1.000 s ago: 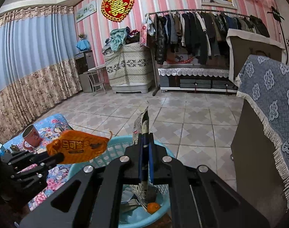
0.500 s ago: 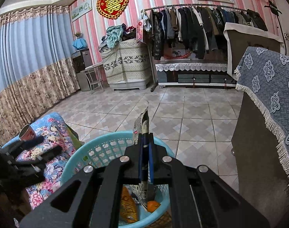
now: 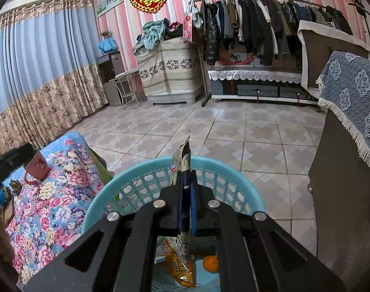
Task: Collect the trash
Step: 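Open the right gripper to drop the snack package into the basket, then move both open tools back over the bed toward the bun and blue bag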
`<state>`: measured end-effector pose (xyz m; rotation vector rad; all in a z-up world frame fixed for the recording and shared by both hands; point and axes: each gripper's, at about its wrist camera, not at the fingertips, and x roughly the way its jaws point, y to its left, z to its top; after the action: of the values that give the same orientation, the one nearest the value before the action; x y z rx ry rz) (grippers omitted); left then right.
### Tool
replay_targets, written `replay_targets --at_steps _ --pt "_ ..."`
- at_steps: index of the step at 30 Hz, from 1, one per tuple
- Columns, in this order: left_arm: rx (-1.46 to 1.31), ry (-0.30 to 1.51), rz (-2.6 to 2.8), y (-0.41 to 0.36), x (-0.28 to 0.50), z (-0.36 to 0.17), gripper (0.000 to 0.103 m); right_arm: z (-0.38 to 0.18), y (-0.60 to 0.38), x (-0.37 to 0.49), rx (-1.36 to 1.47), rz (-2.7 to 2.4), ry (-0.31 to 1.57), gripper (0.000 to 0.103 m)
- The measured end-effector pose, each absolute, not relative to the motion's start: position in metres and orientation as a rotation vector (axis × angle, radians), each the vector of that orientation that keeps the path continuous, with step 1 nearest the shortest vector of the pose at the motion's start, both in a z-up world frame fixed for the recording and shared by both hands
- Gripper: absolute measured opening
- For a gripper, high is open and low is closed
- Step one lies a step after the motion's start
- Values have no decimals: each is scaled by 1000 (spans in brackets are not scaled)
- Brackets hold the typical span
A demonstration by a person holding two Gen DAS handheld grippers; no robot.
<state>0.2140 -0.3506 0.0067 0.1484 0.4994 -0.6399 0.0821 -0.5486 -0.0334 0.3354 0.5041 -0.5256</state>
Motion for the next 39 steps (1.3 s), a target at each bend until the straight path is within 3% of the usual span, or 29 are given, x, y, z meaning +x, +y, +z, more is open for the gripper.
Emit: replay_targets --at_steps 5,7,8,16,22,27,39 --pt "146 471 -587 -329 212 14 98 -52 -546 101 331 -529 560 9" --pt "143 463 -581 -323 209 17 98 -60 -544 107 323 -534 585 32" --pt "142 457 -575 -319 208 20 98 -63 -543 109 321 -538 588 58" --pt "94 457 -519 -278 207 33 98 -49 -533 107 296 -567 568 89" --pt "68 451 -461 -235 209 41 98 -26 -516 104 271 -568 533 90" --pt "53 440 -410 -192 206 46 98 -7 -493 102 258 -567 482 98" --pt "52 488 -218 -76 220 24 98 18 -395 118 234 -485 347 98"
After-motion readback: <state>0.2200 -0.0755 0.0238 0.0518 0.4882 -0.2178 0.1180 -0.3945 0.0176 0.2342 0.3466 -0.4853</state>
